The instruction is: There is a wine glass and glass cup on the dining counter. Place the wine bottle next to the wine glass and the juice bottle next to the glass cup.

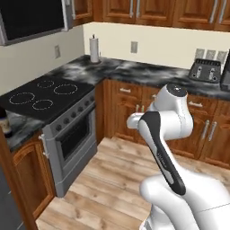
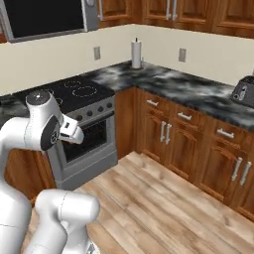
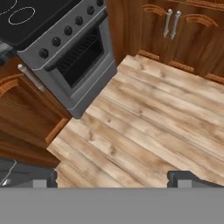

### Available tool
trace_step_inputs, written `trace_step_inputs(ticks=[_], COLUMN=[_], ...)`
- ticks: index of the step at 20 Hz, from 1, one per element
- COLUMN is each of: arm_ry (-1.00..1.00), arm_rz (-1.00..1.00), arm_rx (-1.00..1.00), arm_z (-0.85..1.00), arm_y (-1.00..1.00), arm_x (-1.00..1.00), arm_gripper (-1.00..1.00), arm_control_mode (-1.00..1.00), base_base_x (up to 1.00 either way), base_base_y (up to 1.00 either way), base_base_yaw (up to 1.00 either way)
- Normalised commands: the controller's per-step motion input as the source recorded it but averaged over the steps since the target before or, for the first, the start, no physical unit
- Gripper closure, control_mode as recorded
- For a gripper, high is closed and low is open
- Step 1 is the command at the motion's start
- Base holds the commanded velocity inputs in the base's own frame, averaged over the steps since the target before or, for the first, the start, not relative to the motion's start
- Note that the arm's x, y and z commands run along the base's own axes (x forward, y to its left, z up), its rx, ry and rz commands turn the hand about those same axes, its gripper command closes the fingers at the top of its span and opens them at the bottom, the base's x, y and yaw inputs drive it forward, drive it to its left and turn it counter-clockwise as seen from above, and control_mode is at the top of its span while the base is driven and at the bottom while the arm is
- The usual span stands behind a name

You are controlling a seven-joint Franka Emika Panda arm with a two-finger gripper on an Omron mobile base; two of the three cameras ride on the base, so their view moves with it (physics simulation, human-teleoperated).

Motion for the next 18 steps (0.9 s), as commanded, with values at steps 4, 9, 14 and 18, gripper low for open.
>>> trace_step_inputs(ticks=[4,9,14,18], arm_ry=[0.0,0.0,0.0,0.0], arm_rz=[0.0,0.0,0.0,0.0], arm_rx=[0.0,0.0,0.0,0.0], arm_z=[0.0,0.0,0.0,0.0], arm_y=[0.0,0.0,0.0,0.0], arm_x=[0.0,0.0,0.0,0.0], arm_gripper=[-1.0,-1.0,-1.0,-1.0], arm_control_mode=[1.0,1.0,1.0,1.0], base_base_x=[0.6,0.59,0.51,0.52], base_base_y=[-0.02,-0.02,-0.02,-0.12], base_base_yaw=[0.64,0.64,0.69,0.54])
